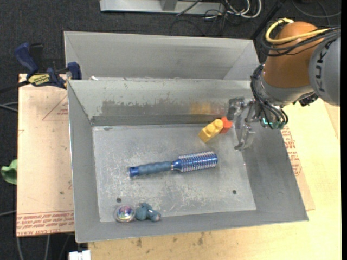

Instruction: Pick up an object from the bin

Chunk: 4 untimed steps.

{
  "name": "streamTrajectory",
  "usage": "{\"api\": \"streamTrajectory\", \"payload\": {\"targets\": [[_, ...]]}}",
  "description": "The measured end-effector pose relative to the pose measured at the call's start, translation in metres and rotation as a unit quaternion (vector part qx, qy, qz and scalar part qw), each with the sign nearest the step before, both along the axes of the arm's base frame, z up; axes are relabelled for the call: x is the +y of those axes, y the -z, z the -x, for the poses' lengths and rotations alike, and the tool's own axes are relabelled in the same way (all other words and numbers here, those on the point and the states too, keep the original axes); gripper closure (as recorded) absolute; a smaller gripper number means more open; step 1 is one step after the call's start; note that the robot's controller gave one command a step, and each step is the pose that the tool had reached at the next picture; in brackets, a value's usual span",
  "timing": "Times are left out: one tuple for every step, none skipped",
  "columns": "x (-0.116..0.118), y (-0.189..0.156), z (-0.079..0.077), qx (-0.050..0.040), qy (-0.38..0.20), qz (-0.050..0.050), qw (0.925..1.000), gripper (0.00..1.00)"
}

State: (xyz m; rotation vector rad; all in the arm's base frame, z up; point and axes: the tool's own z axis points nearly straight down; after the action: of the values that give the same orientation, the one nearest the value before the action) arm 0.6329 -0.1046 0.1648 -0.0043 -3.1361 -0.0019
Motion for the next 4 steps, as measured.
{"api": "streamTrajectory", "payload": {"targets": [[0.095,0.049,0.035,-0.0001,0.018,-0.002,0.9998,0.0],[0.112,0.098,0.055,-0.0008,0.014,0.0,0.9999,0.0],[0.111,0.096,0.053,-0.0024,0.015,0.0,0.9999,1.0],[0.111,0.095,0.053,-0.0031,0.015,0.0,0.9999,0.0]]}}
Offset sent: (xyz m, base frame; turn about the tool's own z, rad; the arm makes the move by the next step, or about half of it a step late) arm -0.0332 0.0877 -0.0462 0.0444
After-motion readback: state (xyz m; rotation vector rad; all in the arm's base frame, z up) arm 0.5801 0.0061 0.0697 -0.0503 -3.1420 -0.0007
